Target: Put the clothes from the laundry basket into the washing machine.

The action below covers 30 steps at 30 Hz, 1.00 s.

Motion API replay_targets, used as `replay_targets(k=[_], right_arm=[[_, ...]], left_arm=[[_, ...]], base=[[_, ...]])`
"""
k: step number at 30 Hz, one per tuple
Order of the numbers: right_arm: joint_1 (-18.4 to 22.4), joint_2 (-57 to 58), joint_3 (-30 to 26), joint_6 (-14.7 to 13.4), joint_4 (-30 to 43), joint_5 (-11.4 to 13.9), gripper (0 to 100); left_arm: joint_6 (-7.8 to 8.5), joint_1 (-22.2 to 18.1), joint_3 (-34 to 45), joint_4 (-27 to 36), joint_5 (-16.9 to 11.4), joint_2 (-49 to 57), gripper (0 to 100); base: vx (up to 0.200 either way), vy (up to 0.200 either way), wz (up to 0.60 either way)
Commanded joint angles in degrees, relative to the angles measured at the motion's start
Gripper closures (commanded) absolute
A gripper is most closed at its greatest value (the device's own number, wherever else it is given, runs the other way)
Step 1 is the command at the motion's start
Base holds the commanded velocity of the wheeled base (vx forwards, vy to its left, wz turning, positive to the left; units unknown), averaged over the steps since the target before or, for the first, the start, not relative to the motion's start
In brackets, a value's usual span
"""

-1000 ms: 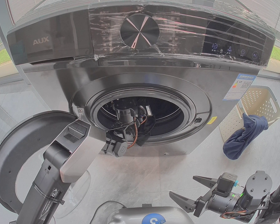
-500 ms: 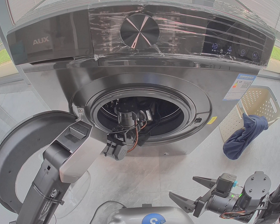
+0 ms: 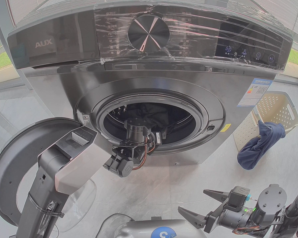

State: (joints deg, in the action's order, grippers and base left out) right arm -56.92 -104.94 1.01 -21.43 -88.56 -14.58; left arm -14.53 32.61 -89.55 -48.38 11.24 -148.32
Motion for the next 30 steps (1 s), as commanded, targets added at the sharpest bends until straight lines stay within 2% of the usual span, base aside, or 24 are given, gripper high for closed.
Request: replay_targets(k=[1,11,13,16,20,30], right_arm=[[-0.1,-0.2,-1.0,0.0,0.0,0.0,0],[-0.2,-0.8,-1.0,0.0,-0.4,0.0,0],[-0.2,-0.8,-1.0,0.0,-0.5,0.1,0],[-0.3,-0.8,-1.0,0.0,-0.5,0.0,0],[-0.2,-0.7,-1.0,0.0,-0.5,0.0,0],[-0.3,-0.8,-1.0,0.0,-0.4,-0.1,0]], left_arm=[[0.12,-0.6,-0.4,0.9,0.0,-1.3,100],[-0.67,0.1,-4.1,2.1,0.0,-2.1,100],[-2.70,0.0,-10.8,1.8,0.5,-4.3,100],[-4.10,-0.4,-17.0,1.5,1.0,-6.4,100],[-4.01,-0.7,-25.0,0.3,1.3,-10.7,100],[-3.66,-1.6,-25.0,-1.4,1.2,-12.5,100]], base=[[0.000,0.000,0.00],[0.000,0.000,0.00],[0.000,0.000,0.00],[0.000,0.000,0.00],[0.000,0.000,0.00],[0.000,0.000,0.00]])
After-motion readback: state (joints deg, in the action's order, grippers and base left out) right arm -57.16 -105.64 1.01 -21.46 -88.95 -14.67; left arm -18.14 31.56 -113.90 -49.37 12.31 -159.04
